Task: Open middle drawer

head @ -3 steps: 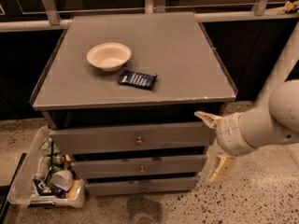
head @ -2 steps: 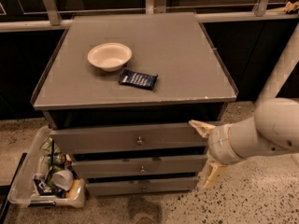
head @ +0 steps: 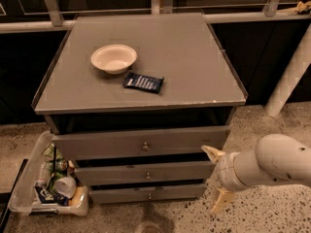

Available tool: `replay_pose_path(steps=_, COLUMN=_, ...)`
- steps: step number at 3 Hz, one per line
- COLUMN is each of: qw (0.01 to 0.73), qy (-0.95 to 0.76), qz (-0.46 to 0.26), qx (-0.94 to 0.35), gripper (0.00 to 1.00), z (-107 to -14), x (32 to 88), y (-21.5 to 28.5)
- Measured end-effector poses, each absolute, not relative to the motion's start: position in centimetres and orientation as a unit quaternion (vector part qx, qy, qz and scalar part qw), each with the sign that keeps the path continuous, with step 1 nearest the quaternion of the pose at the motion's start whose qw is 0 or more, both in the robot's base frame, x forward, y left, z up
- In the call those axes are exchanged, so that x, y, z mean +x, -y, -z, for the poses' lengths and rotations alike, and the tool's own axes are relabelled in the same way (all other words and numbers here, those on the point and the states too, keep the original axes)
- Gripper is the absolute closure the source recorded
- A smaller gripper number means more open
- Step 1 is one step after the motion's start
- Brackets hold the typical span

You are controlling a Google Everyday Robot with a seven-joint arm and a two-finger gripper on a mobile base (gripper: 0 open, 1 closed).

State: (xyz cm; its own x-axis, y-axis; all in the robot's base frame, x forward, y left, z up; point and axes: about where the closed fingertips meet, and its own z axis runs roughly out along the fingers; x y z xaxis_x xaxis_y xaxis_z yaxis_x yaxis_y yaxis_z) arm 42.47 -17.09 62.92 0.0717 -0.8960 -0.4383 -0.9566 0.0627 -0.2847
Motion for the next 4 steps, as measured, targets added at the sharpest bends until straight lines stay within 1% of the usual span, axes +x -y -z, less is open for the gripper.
replay_pose_path(steps=2, qw=0.259, qy=-0.679, qz=-0.064, qx=-0.684, gripper=0.0, z=-62.2, x=42.6, y=16.8)
replay_pose_path(steps=4, qw=0.254, qy=-0.664, qz=-0.056, qx=-0.701, gripper=0.0, z=-54.3, x=46.3, y=15.8)
